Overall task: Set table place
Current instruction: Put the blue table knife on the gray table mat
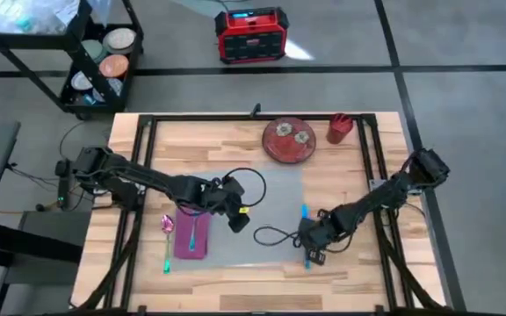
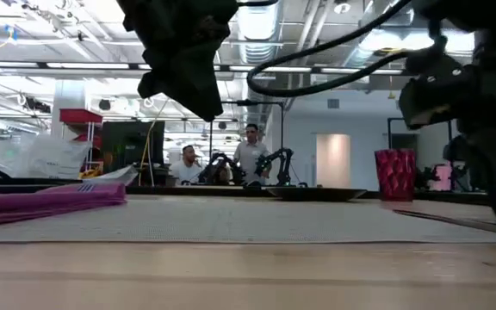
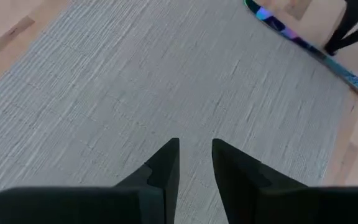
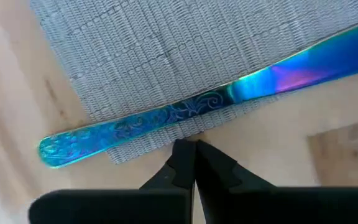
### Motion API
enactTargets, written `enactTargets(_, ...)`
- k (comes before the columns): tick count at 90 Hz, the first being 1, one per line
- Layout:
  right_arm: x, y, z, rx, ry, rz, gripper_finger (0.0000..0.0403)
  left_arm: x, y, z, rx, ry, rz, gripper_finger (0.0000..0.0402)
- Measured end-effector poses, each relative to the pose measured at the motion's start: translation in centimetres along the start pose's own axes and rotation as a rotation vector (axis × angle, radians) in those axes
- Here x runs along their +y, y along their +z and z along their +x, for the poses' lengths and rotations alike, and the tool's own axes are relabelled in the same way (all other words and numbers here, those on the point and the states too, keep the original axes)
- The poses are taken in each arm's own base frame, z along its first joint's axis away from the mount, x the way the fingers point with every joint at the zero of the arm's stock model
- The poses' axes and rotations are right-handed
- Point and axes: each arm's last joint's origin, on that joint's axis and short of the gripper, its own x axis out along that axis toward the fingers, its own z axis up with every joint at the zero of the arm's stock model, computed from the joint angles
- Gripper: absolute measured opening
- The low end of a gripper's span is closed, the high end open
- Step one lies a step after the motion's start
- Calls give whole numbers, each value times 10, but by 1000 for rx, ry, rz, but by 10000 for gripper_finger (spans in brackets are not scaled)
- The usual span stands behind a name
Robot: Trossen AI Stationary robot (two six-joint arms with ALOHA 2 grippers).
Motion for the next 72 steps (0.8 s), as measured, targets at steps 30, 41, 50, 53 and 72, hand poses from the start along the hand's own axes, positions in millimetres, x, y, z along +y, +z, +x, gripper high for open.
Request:
enactTargets(30,-19,11,-2,42,-70,-44,0,-10,7,19,-58,-81,-19,79)
enactTargets(41,-25,19,-1,30,-63,-111,0,-14,2,40,-18,-105,-46,71)
enactTargets(50,-31,24,0,35,-57,-146,0,-19,-8,64,55,-130,-93,42)
enactTargets(53,-34,26,0,37,-61,-154,0,-20,-13,72,82,-133,-103,30)
enactTargets(72,-42,36,-27,-53,2,-212,0,-27,-31,111,165,-193,-172,3)
